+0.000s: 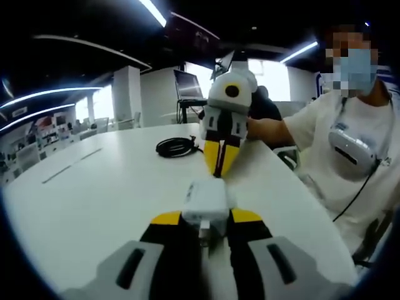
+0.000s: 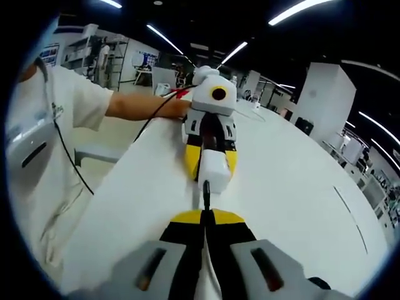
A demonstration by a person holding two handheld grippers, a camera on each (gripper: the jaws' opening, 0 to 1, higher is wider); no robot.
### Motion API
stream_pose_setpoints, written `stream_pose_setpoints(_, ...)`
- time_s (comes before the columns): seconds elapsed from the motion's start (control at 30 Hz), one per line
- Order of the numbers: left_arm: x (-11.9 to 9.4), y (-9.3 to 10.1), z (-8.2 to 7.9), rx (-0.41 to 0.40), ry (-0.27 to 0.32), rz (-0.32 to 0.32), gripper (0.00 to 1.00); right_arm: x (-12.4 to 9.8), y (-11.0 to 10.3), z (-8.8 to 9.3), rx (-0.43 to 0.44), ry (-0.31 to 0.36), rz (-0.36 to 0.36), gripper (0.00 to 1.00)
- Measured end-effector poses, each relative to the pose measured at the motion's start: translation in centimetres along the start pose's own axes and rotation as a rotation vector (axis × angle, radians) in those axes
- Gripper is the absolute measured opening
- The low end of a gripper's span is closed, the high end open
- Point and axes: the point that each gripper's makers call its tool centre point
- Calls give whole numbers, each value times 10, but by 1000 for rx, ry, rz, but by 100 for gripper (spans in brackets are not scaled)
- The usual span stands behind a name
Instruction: Plug the desk Type‑C cable into the charger adapter.
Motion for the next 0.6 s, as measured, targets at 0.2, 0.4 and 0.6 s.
stream_pose_setpoints(0.2,1,-4,-1,9,-4,-19,26,2,1,1,4,-4,14,2)
stream_pose_setpoints(0.4,2,-8,0,-18,-30,-29,26,1,3,1,15,-7,26,1)
stream_pose_setpoints(0.6,2,-8,0,-21,-38,-34,26,1,3,0,13,-14,34,1)
Point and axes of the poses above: the point that each gripper's makers call its tool centre point, and the gripper's own axes: x roughly forward along the fingers, y roughly to its right, z roughly out of its underside, and after that the axes turned 14 degrees about -z, right-handed
